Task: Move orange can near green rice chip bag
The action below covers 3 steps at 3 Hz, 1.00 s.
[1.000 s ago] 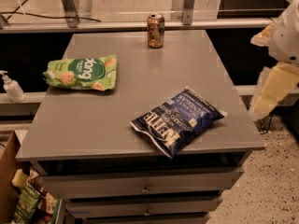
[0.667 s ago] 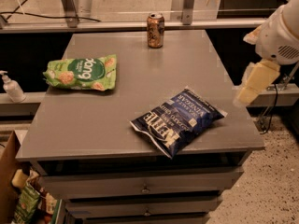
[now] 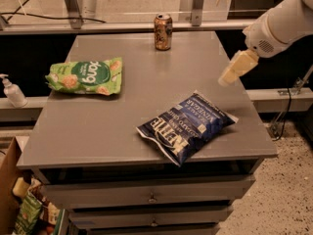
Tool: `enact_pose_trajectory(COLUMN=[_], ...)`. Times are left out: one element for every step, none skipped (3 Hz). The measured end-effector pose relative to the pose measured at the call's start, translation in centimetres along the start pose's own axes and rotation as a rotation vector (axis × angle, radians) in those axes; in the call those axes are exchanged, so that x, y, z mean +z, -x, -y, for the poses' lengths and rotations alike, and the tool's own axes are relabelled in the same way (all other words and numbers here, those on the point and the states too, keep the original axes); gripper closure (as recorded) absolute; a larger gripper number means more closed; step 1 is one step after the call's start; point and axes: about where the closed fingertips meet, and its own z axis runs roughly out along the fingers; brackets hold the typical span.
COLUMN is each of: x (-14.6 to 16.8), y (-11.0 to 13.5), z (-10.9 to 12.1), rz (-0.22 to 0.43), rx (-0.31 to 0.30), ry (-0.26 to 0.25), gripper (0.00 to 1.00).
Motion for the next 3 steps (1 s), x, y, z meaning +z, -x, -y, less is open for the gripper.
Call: enact_pose_trajectory(x=[4.3,7.8,8.0], y=[1.1,2.6,2.7], z=[3.7,6.2,6.6], rz=[0.109,0.186,0.194], rx=[0.073,0.143,0.145], ry=[-0.024,-0.007,-0.009], gripper=[0.0,0.0,0.0])
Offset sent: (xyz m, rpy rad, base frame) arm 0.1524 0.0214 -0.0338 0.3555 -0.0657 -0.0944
